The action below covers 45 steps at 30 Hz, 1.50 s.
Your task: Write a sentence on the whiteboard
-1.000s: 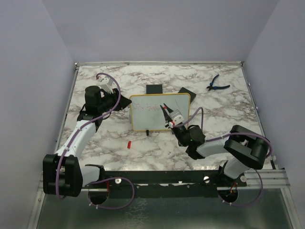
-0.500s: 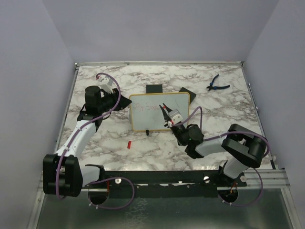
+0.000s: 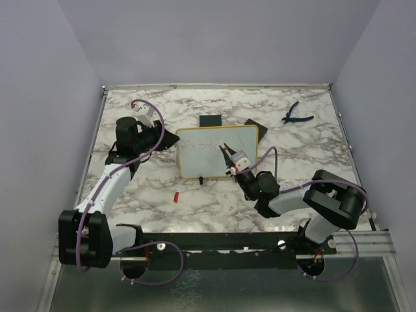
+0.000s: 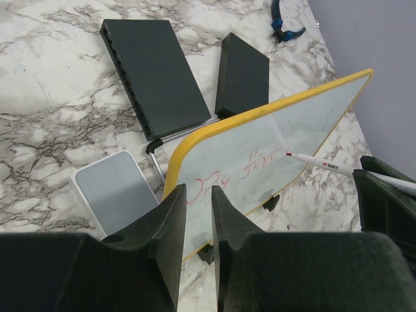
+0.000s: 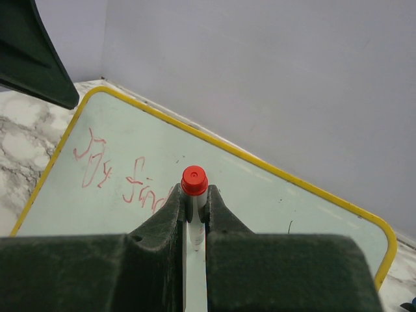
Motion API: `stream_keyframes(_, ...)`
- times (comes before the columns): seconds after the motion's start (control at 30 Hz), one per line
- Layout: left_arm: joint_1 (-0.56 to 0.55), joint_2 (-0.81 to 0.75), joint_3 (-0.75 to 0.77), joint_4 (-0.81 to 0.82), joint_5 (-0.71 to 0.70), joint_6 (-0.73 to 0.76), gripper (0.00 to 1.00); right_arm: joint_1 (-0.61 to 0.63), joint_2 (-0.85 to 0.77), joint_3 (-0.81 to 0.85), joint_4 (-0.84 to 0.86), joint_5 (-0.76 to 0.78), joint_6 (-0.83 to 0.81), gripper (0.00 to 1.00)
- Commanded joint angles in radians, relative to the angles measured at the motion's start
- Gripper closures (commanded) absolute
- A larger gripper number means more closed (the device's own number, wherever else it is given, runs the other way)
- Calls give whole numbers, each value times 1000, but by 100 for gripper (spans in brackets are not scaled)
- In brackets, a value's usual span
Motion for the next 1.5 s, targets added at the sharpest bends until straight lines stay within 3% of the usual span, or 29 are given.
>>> stream_keyframes(0.0, -6, -21, -3, 10, 0, 15, 77, -7, -19, -13, 212, 13, 8, 99)
stream_keyframes(0.4, -5, -21, -3, 10, -1, 15, 77, -2, -124, -45, 177, -55, 59, 99)
stream_keyframes(1.47, -5, -21, -4, 10, 0, 14, 77, -5, -19, 17, 211, 22, -9, 99)
